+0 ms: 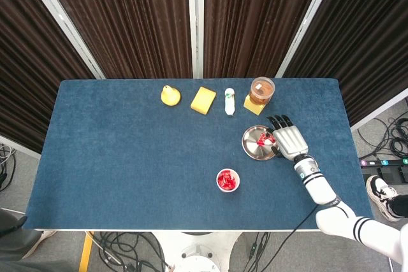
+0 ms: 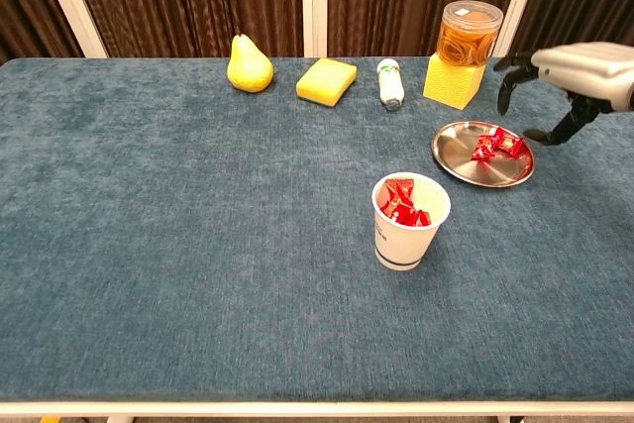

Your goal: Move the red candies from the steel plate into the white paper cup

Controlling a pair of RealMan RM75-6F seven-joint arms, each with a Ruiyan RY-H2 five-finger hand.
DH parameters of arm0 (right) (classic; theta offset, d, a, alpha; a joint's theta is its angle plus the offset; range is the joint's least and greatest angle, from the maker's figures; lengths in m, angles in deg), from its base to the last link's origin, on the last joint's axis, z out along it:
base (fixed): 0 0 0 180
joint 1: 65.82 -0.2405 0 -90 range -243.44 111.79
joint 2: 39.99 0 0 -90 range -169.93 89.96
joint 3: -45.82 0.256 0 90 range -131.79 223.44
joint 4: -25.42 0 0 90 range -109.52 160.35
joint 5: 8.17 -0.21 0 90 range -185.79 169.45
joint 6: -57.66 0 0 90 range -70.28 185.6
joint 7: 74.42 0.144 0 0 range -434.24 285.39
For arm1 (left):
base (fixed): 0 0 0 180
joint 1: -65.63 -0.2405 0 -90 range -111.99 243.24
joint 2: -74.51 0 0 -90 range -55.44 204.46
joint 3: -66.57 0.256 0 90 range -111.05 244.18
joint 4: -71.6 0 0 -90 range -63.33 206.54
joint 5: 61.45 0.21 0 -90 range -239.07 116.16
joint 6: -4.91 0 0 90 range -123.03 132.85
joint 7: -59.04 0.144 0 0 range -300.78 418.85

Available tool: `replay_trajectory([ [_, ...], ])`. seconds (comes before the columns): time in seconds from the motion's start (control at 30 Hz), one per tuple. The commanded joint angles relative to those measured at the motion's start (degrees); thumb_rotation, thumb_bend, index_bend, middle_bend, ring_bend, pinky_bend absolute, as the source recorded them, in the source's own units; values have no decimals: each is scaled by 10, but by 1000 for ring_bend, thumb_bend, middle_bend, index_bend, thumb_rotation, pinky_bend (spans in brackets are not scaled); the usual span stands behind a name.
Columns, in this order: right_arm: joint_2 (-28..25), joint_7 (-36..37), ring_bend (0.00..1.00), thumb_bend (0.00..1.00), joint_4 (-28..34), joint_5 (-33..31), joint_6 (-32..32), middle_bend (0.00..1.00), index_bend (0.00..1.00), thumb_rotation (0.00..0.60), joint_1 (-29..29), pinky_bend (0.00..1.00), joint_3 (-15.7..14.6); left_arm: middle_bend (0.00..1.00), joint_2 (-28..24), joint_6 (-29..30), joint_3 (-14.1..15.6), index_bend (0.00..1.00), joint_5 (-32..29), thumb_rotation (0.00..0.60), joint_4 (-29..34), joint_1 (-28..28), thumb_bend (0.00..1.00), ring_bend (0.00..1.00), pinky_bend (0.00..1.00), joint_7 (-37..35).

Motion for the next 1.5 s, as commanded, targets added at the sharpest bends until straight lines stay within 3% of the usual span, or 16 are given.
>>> replay_trajectory([
  [0.03,32,-5,0,312,-46,-19,-24,49,382,600,-10,0,4,43,0,-1,0,73,0,600,1,0,157,81,147,1],
  [0.3,93,-10,0,312,-139,-37,-60,48,383,600,-37,0,15,43,-2,-3,-1,73,-6,600,2,0,157,81,147,3],
  [0.53,123,-19,0,312,-185,-41,-72,47,383,600,-49,0,18,43,-1,-4,0,73,-9,600,-2,-2,157,81,147,-1],
  [1.17,160,-9,0,312,-237,-32,-84,46,387,600,-57,0,22,43,0,-4,0,73,-12,600,-8,-4,157,81,147,-8],
  [1.5,168,-7,0,315,-247,-26,-87,69,487,600,-57,0,22,43,2,-5,0,73,-12,600,-14,-5,157,81,147,-12],
])
